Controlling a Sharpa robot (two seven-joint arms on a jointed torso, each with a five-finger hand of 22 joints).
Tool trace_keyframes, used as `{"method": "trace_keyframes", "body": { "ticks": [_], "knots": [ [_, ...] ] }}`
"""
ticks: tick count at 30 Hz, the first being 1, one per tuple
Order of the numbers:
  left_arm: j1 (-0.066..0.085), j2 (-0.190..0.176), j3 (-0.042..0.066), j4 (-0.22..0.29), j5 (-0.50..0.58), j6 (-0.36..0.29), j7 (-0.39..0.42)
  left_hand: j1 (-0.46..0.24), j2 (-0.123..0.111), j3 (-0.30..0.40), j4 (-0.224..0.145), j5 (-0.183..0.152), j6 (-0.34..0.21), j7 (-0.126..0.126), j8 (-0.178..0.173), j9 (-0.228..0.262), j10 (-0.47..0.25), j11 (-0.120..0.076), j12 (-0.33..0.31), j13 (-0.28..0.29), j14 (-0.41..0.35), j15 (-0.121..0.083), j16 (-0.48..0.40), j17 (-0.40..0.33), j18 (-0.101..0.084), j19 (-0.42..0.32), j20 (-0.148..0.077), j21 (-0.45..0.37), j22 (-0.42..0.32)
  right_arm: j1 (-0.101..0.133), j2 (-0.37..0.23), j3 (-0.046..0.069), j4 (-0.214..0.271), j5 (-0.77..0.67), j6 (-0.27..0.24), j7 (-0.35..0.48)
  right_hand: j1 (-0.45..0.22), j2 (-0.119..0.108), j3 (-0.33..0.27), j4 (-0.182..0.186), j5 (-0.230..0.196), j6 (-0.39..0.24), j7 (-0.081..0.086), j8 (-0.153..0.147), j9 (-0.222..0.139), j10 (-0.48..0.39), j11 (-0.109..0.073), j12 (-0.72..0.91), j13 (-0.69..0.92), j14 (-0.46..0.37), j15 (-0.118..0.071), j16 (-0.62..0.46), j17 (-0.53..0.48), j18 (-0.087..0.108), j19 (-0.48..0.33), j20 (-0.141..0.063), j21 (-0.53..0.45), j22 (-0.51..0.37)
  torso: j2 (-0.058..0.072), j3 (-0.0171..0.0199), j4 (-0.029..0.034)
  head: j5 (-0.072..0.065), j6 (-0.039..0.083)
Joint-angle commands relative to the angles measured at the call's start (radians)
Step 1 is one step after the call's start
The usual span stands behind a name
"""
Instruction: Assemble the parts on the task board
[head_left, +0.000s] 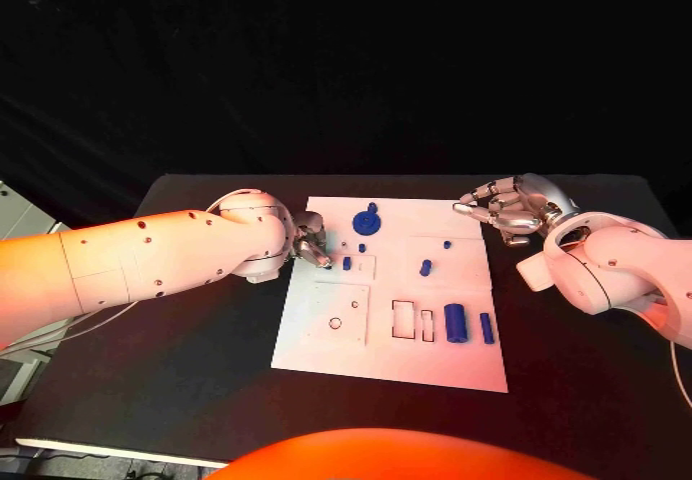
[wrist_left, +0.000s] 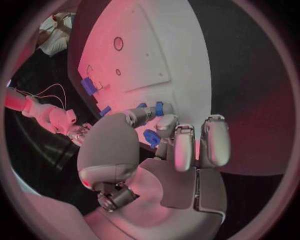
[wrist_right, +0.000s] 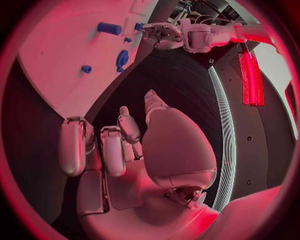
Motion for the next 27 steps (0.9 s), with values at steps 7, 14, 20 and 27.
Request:
{"method": "trace_keyframes", "body": {
  "ticks": [7, 14, 20, 27],
  "knots": [
    [-0.003, 0.008, -0.003, -0.004, 0.002, 0.02, -0.005, -0.006, 0.008, 0.143, -0.153, 0.004, 0.03, -0.023, 0.003, -0.003, 0.007, 0.002, 0.001, 0.0, 0.084, -0.004, 0.006, 0.187, -0.017, 0.003, -0.002, 0.002, 0.036, -0.001, 0.001, 0.0, 0.0, -0.009, 0.014, 0.007, 0.006, 0.0, -0.001, -0.001, -0.002, -0.004, -0.001, 0.005, -0.001, -0.004, -0.001, 0.0, 0.0, 0.064, 0.003, -0.006, 0.119, 0.02, 0.0, 0.003, -0.002, 0.12, 0.0, -0.0003, -0.0014, 0.0, -0.002],
    [-0.003, 0.011, -0.003, -0.005, 0.012, 0.023, -0.004, -0.029, 0.013, 0.125, -0.144, 0.001, 0.036, -0.026, 0.007, -0.007, 0.015, 0.002, 0.006, 0.008, 0.086, -0.004, 0.01, 0.196, -0.015, -0.003, -0.001, -0.002, 0.03, -0.001, 0.002, 0.0, 0.0, -0.009, 0.014, 0.007, 0.006, 0.001, -0.002, -0.001, -0.002, -0.003, -0.002, 0.007, -0.001, -0.005, -0.001, -0.001, -0.001, 0.064, 0.003, -0.007, 0.118, 0.02, 0.0, 0.003, -0.005, 0.119, 0.0, 0.0, -0.0007, -0.001, -0.001],
    [-0.003, 0.014, -0.003, -0.007, 0.018, 0.024, -0.003, -0.066, 0.006, 0.075, -0.12, -0.008, 0.04, -0.033, 0.01, -0.016, 0.019, -0.003, 0.009, 0.017, 0.087, -0.008, 0.011, 0.198, -0.015, -0.004, 0.002, -0.005, 0.03, -0.001, 0.002, 0.0, 0.0, -0.009, 0.017, 0.007, 0.006, 0.002, -0.002, -0.001, -0.002, -0.003, -0.002, 0.007, -0.001, -0.005, -0.001, -0.001, -0.002, 0.064, 0.002, -0.007, 0.117, 0.02, 0.0, 0.003, -0.005, 0.119, 0.0, 0.0, -0.0009, -0.001, -0.002],
    [-0.003, 0.017, -0.003, -0.012, 0.022, 0.022, -0.003, -0.109, -0.002, 0.021, -0.076, -0.012, 0.046, -0.037, 0.01, -0.029, 0.017, -0.006, 0.008, 0.021, 0.087, -0.01, 0.012, 0.198, -0.015, -0.005, 0.004, -0.009, 0.027, -0.001, 0.002, 0.0, -0.001, -0.008, 0.021, 0.008, 0.002, 0.002, -0.004, 0.001, -0.002, -0.004, -0.002, 0.007, -0.001, -0.006, -0.001, -0.001, -0.002, 0.064, 0.002, -0.007, 0.118, 0.02, 0.0, 0.003, -0.005, 0.119, 0.0, -0.0005, -0.0018, -0.003, -0.001]
  ]
}}
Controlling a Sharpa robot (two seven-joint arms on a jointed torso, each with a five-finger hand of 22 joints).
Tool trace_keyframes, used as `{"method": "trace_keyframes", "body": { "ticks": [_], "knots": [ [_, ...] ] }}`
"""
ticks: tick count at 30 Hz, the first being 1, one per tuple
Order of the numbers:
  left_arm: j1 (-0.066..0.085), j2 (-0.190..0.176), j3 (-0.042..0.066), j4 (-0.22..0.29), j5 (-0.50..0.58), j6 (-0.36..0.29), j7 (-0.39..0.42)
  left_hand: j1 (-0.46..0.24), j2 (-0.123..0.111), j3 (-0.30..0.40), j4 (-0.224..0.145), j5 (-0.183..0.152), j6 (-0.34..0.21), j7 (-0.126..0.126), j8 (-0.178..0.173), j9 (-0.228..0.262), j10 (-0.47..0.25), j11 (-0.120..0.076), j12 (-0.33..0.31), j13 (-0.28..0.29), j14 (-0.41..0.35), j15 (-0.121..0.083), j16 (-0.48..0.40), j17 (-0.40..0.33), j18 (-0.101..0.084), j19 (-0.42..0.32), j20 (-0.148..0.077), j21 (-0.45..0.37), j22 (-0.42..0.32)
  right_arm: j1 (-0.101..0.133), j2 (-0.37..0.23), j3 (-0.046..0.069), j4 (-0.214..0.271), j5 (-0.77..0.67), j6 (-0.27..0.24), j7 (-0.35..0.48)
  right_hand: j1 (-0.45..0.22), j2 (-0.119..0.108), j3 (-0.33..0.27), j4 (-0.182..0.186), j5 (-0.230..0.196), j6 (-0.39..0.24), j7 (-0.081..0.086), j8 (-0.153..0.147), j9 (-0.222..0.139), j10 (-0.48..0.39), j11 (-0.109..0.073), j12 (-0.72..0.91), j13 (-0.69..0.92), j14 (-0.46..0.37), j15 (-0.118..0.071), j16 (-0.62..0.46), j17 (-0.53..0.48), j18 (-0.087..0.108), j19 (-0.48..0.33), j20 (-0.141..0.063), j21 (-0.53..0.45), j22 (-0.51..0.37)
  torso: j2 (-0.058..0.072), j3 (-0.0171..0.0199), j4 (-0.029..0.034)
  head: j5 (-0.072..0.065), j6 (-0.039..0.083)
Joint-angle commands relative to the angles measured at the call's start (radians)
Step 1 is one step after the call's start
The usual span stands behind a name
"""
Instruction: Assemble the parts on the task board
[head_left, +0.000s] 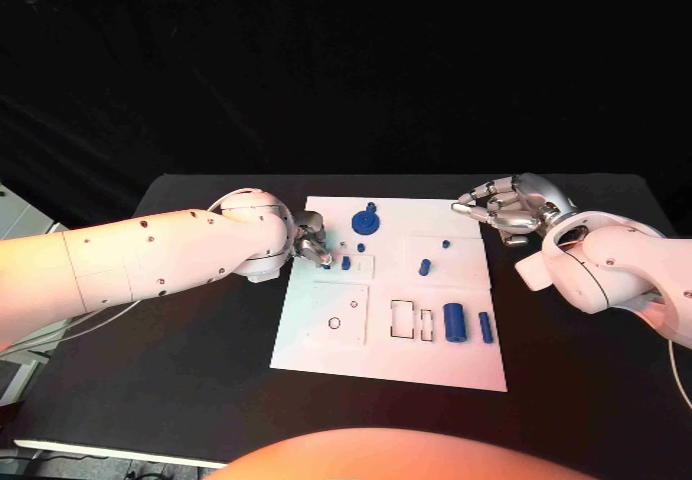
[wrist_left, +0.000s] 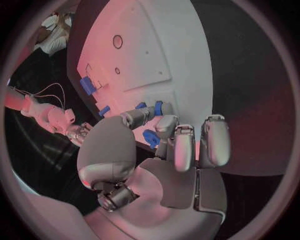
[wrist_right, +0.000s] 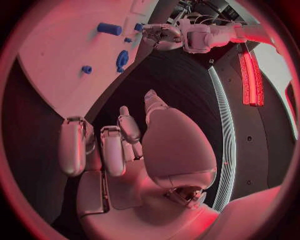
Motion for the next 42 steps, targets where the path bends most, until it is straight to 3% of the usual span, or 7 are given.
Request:
{"method": "trace_keyframes", "body": {
  "ticks": [1, 4, 13, 15, 26, 35, 42],
  "knots": [
    [-0.003, 0.005, -0.002, 0.0, 0.017, 0.022, 0.004, -0.014, -0.001, -0.01, 0.005, -0.007, 0.023, -0.024, 0.001, -0.003, 0.003, -0.007, 0.004, 0.002, 0.09, -0.007, 0.004, 0.198, -0.015, -0.005, 0.004, -0.005, 0.026, -0.001, 0.001, 0.0, 0.0, -0.008, 0.019, 0.008, 0.002, 0.002, -0.004, 0.001, -0.002, -0.004, -0.002, 0.003, -0.001, -0.006, -0.001, -0.001, -0.001, 0.064, 0.002, -0.003, 0.118, 0.02, 0.0, 0.003, -0.005, 0.119, 0.0, -0.0001, -0.0005, -0.001, 0.0],
    [-0.003, 0.006, -0.002, -0.003, 0.017, 0.023, 0.004, -0.033, -0.006, -0.04, 0.03, -0.011, 0.027, -0.025, 0.002, -0.009, 0.002, -0.007, 0.003, 0.003, 0.09, -0.007, 0.004, 0.198, -0.015, -0.005, 0.005, -0.006, 0.027, -0.001, 0.001, 0.0, 0.0, -0.008, 0.019, 0.008, 0.0, 0.002, -0.005, 0.001, -0.002, -0.004, -0.002, 0.003, -0.001, -0.006, -0.001, -0.001, -0.001, 0.064, 0.002, -0.004, 0.117, 0.02, 0.0, 0.003, -0.006, 0.119, 0.0, 0.0001, 0.0003, -0.001, -0.001],
    [-0.003, 0.006, -0.002, -0.014, 0.018, 0.024, 0.003, -0.045, -0.01, -0.071, 0.052, -0.013, 0.028, -0.024, 0.001, -0.015, -0.002, -0.006, 0.001, 0.001, 0.089, -0.007, 0.002, 0.195, -0.014, -0.008, 0.005, -0.009, 0.022, -0.001, 0.001, 0.0, 0.0, -0.008, 0.02, 0.007, 0.0, 0.002, -0.005, 0.001, -0.002, -0.004, -0.002, 0.003, -0.001, -0.006, -0.001, -0.001, -0.001, 0.064, 0.002, -0.004, 0.117, 0.02, 0.0, 0.003, -0.006, 0.119, 0.0, -0.0004, 0.0008, -0.002, -0.001],
    [-0.003, 0.006, -0.002, -0.017, 0.019, 0.024, 0.003, -0.064, -0.013, -0.113, 0.083, -0.015, 0.032, -0.022, 0.003, -0.02, -0.003, -0.005, 0.001, 0.003, 0.089, -0.005, 0.002, 0.195, -0.014, -0.008, 0.004, -0.01, 0.022, -0.001, 0.001, 0.0, 0.0, -0.008, 0.02, 0.007, -0.003, 0.003, -0.006, 0.002, -0.002, -0.004, -0.002, 0.004, -0.001, -0.007, -0.001, -0.002, -0.003, 0.064, 0.002, -0.004, 0.117, 0.02, 0.0, 0.003, -0.007, 0.119, 0.0, -0.0002, 0.0002, -0.002, -0.001],
    [-0.003, 0.007, -0.002, -0.034, 0.021, 0.023, 0.003, -0.063, -0.024, -0.246, 0.157, -0.013, 0.031, -0.02, 0.003, -0.035, -0.009, -0.003, -0.003, 0.001, 0.088, -0.004, 0.001, 0.191, -0.013, -0.008, 0.002, -0.013, 0.021, -0.001, -0.001, 0.0, 0.0, -0.008, 0.017, 0.009, -0.012, 0.003, -0.011, 0.002, -0.002, -0.005, -0.002, 0.004, -0.002, -0.007, -0.001, -0.002, -0.003, 0.064, 0.002, -0.005, 0.116, 0.021, -0.001, 0.003, -0.01, 0.117, 0.0, 0.0, 0.0005, -0.004, -0.002],
    [-0.003, -0.004, 0.002, -0.027, 0.034, 0.024, 0.006, -0.045, -0.028, -0.277, 0.171, -0.009, 0.025, -0.019, 0.002, -0.039, -0.018, -0.002, -0.011, -0.011, 0.086, -0.004, -0.004, 0.182, -0.011, -0.014, 0.001, -0.019, 0.013, -0.002, -0.002, 0.0, 0.0, -0.006, 0.026, 0.014, -0.015, 0.002, -0.013, 0.002, -0.002, -0.005, -0.002, 0.005, -0.002, -0.007, -0.001, -0.003, -0.004, 0.063, 0.002, -0.005, 0.116, 0.021, -0.001, 0.003, -0.011, 0.117, 0.0, -0.0003, -0.0022, -0.005, 0.001],
    [-0.004, -0.012, 0.008, -0.016, 0.056, -0.001, 0.011, -0.04, -0.026, -0.307, 0.198, -0.008, 0.021, -0.017, 0.002, -0.042, -0.028, 0.001, -0.021, -0.025, 0.083, -0.002, -0.008, 0.173, -0.008, -0.025, -0.001, -0.028, 0.001, -0.004, -0.003, 0.0, 0.0, -0.006, 0.028, 0.013, -0.017, 0.003, -0.014, 0.002, -0.002, -0.006, -0.002, 0.005, -0.002, -0.008, -0.001, -0.003, -0.005, 0.063, 0.003, -0.006, 0.115, 0.021, -0.001, 0.003, -0.012, 0.116, 0.001, -0.0006, 0.0004, -0.008, 0.003]
  ]
}}
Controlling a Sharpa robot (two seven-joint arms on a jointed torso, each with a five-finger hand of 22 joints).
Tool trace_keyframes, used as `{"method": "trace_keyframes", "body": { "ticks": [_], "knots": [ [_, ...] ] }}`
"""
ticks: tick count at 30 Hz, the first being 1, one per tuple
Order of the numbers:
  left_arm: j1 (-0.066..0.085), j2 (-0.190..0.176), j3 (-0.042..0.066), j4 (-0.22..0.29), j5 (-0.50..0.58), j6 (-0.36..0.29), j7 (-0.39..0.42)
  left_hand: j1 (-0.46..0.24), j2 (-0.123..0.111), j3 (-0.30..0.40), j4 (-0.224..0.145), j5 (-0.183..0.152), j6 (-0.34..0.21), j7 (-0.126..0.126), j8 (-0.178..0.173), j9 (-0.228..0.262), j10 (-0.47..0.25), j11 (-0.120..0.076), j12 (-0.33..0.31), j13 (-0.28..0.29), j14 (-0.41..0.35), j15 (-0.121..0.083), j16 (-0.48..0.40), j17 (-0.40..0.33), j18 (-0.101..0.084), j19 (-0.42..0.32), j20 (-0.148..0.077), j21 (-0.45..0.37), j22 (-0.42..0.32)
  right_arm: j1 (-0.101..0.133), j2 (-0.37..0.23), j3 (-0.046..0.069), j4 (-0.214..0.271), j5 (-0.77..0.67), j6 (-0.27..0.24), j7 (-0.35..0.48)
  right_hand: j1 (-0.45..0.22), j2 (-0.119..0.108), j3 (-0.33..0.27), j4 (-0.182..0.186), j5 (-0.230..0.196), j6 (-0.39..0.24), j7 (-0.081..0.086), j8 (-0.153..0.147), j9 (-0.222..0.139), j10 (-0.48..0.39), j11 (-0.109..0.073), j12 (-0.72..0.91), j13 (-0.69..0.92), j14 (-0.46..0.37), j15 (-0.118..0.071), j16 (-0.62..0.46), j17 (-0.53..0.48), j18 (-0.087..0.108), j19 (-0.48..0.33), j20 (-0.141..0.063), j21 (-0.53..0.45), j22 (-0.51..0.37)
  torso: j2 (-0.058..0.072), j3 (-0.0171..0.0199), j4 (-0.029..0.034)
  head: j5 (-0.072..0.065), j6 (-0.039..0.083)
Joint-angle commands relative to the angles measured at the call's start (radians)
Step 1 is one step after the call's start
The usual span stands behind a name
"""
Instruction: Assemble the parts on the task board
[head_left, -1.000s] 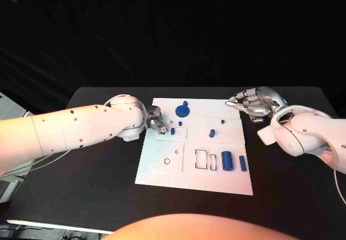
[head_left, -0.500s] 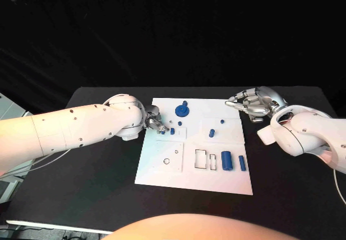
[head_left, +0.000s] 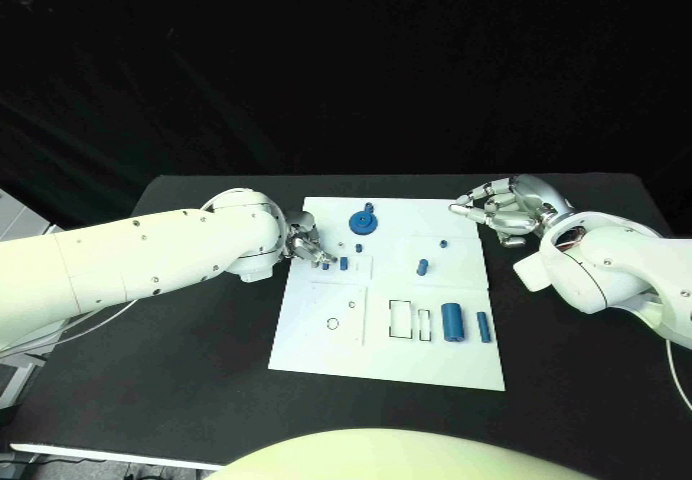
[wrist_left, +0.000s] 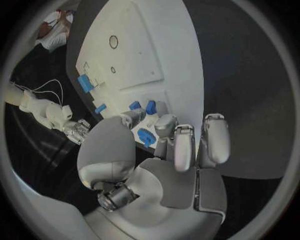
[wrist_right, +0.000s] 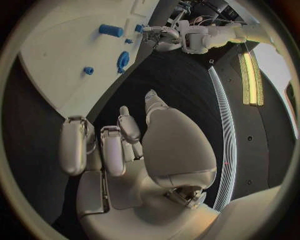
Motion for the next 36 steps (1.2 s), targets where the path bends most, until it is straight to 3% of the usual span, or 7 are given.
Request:
{"method": "trace_keyframes", "body": {
  "ticks": [1, 15, 18, 22, 26, 30, 36],
  "knots": [
    [-0.001, -0.005, 0.005, 0.012, 0.045, -0.028, 0.012, 0.013, 0.003, -0.012, 0.01, 0.003, -0.01, 0.005, -0.005, -0.003, -0.019, 0.001, -0.015, -0.018, 0.081, -0.001, -0.012, 0.166, -0.005, -0.019, -0.001, -0.012, -0.009, -0.002, -0.001, 0.0, 0.001, -0.006, 0.019, 0.011, -0.008, 0.001, -0.004, 0.0, -0.002, -0.006, -0.002, 0.005, -0.001, -0.008, -0.001, -0.003, 0.0, 0.063, 0.003, -0.006, 0.115, 0.006, -0.001, 0.003, -0.003, 0.117, 0.0, -0.0004, 0.0012, -0.001, 0.003],
    [-0.001, -0.039, 0.024, 0.032, 0.173, -0.149, 0.033, -0.002, -0.005, -0.098, 0.034, 0.003, -0.036, 0.016, -0.008, -0.011, -0.064, 0.011, -0.059, -0.083, 0.071, 0.007, -0.03, 0.133, 0.003, -0.049, -0.003, -0.038, -0.043, -0.007, -0.003, 0.0, 0.002, -0.007, 0.018, 0.01, -0.009, 0.002, -0.005, 0.0, -0.002, -0.006, -0.001, 0.005, -0.001, -0.008, -0.001, -0.003, -0.001, 0.063, 0.003, -0.006, 0.115, 0.006, -0.001, 0.002, -0.003, 0.117, 0.0, 0.0009, 0.0021, 0.0, 0.006],
    [-0.001, -0.052, 0.031, 0.038, 0.204, -0.188, 0.063, 0.018, 0.016, -0.106, 0.034, 0.011, -0.062, 0.024, -0.017, -0.016, -0.11, 0.018, -0.106, -0.153, 0.063, 0.012, -0.044, 0.108, 0.009, -0.072, -0.001, -0.056, -0.07, -0.008, -0.005, 0.0, 0.002, -0.007, 0.017, 0.009, -0.009, 0.003, -0.004, 0.0, -0.002, -0.006, -0.001, 0.005, -0.001, -0.008, -0.001, -0.003, 0.0, 0.063, 0.003, -0.006, 0.115, 0.006, -0.001, 0.002, -0.004, 0.117, -0.001, -0.001, 0.0033, -0.003, 0.009],
    [0.0, -0.066, 0.039, 0.048, 0.272, -0.276, 0.159, 0.08, 0.046, -0.123, 0.034, 0.018, -0.17, 0.076, -0.059, -0.036, -0.279, 0.065, -0.221, -0.316, -0.02, 0.054, -0.155, -0.076, 0.05, -0.244, 0.025, -0.195, -0.254, -0.008, -0.007, 0.0, 0.002, -0.007, 0.013, 0.01, -0.009, 0.003, -0.004, 0.0, -0.002, -0.006, -0.001, 0.005, -0.001, -0.008, -0.001, -0.003, -0.001, 0.063, 0.003, -0.006, 0.115, 0.006, -0.001, 0.002, -0.003, 0.117, -0.001, -0.0005, 0.0055, -0.007, 0.011],
    [0.0, -0.061, 0.041, 0.051, 0.319, -0.354, 0.312, 0.231, 0.042, -0.117, 0.029, 0.015, -0.268, 0.146, -0.134, -0.107, -0.456, 0.131, -0.299, -0.374, -0.322, 0.12, -0.472, -0.515, 0.098, -0.511, 0.079, -0.458, -0.527, -0.009, -0.008, 0.0, 0.0, -0.007, 0.006, 0.013, -0.006, 0.005, -0.003, -0.003, -0.001, -0.007, -0.002, 0.006, -0.001, -0.022, -0.001, -0.017, -0.015, 0.062, 0.003, -0.01, 0.109, 0.008, -0.005, 0.002, -0.014, 0.112, 0.0, -0.0005, 0.0037, -0.011, 0.018],
    [-0.001, -0.043, 0.039, 0.042, 0.323, -0.399, 0.52, 0.44, -0.005, -0.079, -0.018, 0.011, -0.291, 0.161, -0.168, -0.172, -0.543, 0.153, -0.411, -0.486, -0.373, 0.135, -0.53, -0.589, 0.107, -0.504, 0.106, -0.53, -0.574, -0.009, -0.008, 0.0, -0.002, -0.006, 0.0, 0.017, 0.007, 0.008, -0.001, -0.005, -0.002, -0.008, -0.002, 0.008, -0.002, -0.094, -0.002, -0.101, -0.096, 0.059, 0.002, -0.015, 0.103, 0.011, -0.01, 0.002, -0.031, 0.104, 0.001, 0.0003, 0.0003, -0.014, 0.026],
    [-0.003, -0.002, 0.028, 0.008, 0.197, -0.412, 0.643, 0.495, -0.066, -0.095, -0.024, 0.006, -0.291, 0.149, -0.218, -0.251, -0.525, 0.145, -0.51, -0.602, -0.361, 0.129, -0.523, -0.618, 0.107, -0.478, 0.101, -0.529, -0.572, -0.009, -0.009, 0.0, -0.003, -0.007, -0.007, 0.024, 0.017, 0.009, 0.001, -0.006, -0.002, -0.011, -0.002, 0.01, -0.002, -0.128, -0.002, -0.149, -0.144, 0.054, 0.003, -0.025, 0.091, 0.015, -0.019, 0.003, -0.057, 0.092, 0.0, -0.0009, 0.004, -0.025, 0.03]
  ]
}}
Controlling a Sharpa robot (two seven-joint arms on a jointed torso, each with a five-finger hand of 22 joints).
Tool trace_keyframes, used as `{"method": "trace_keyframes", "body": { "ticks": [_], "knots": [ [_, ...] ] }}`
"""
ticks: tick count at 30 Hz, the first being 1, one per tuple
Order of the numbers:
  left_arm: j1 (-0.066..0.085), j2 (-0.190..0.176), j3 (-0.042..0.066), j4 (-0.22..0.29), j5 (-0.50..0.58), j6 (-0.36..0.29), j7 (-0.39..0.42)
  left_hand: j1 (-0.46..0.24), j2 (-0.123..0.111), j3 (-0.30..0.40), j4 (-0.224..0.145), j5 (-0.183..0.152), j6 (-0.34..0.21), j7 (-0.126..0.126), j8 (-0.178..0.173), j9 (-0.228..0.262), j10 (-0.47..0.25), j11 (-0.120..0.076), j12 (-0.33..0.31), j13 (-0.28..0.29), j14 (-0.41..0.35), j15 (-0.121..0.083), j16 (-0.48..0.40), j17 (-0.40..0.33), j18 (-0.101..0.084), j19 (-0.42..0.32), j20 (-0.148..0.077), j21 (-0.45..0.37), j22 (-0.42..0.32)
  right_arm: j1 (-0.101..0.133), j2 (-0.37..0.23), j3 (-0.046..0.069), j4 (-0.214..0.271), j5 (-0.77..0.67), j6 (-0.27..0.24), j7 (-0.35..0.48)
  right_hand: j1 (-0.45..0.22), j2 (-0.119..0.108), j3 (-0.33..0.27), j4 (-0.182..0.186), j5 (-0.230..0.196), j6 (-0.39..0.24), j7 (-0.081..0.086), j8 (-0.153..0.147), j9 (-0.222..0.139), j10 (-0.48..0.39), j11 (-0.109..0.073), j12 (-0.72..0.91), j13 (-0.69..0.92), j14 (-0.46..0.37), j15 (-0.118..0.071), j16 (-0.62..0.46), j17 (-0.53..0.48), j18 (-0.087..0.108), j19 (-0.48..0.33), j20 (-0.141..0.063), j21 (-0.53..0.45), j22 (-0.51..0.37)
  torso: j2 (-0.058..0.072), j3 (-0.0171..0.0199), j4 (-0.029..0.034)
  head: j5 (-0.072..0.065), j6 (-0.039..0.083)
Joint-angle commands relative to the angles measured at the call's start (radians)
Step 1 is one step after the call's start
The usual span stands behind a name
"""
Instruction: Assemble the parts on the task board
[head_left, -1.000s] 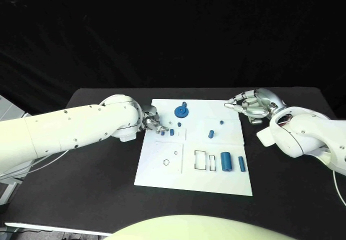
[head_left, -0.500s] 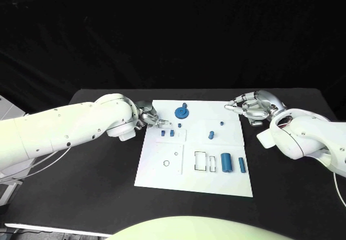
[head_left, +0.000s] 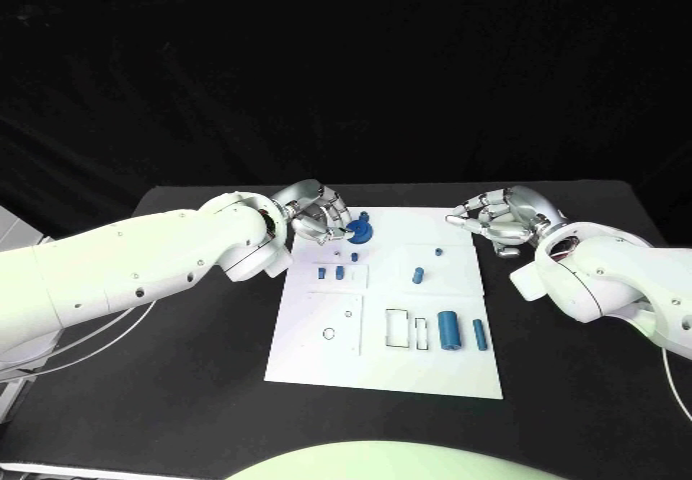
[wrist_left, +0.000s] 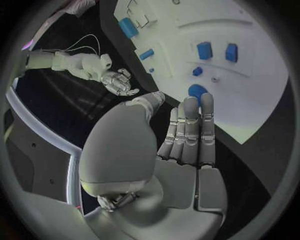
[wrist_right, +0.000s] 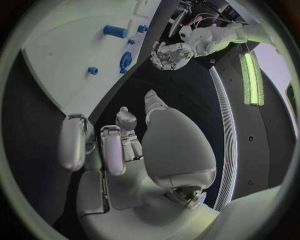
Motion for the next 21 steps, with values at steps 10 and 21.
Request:
{"method": "trace_keyframes", "body": {
  "ticks": [10, 21],
  "knots": [
    [-0.011, 0.089, -0.032, -0.092, -0.283, 0.032, 0.111, 0.025, 0.011, -0.141, 0.054, -0.005, 0.091, -0.005, -0.058, -0.094, 0.019, -0.002, -0.042, -0.088, 0.072, -0.007, 0.09, 0.024, 0.013, 0.043, -0.003, 0.007, 0.011, -0.001, -0.007, 0.0, 0.002, -0.011, -0.007, 0.023, 0.018, 0.002, 0.003, -0.007, -0.002, -0.009, 0.002, 0.007, -0.002, -0.013, 0.001, -0.017, -0.018, 0.051, 0.003, -0.011, 0.081, 0.018, -0.014, -0.001, -0.024, 0.083, -0.001, -0.0004, 0.0043, -0.011, 0.006],
    [-0.018, 0.137, -0.039, -0.139, -0.447, 0.136, -0.045, 0.039, 0.026, -0.202, 0.055, -0.006, 0.103, -0.005, -0.084, -0.122, 0.003, 0.0, -0.051, -0.111, 0.102, -0.004, 0.161, 0.071, 0.003, 0.082, -0.001, 0.069, 0.078, -0.001, -0.002, 0.0, 0.002, -0.018, -0.006, 0.021, 0.029, -0.004, 0.004, -0.01, -0.002, -0.011, 0.002, 0.008, -0.002, -0.014, 0.001, -0.023, -0.027, 0.049, 0.002, -0.014, 0.079, 0.019, -0.015, -0.001, -0.029, 0.081, 0.0, 0.0002, 0.0039, -0.009, 0.008]
  ]
}}
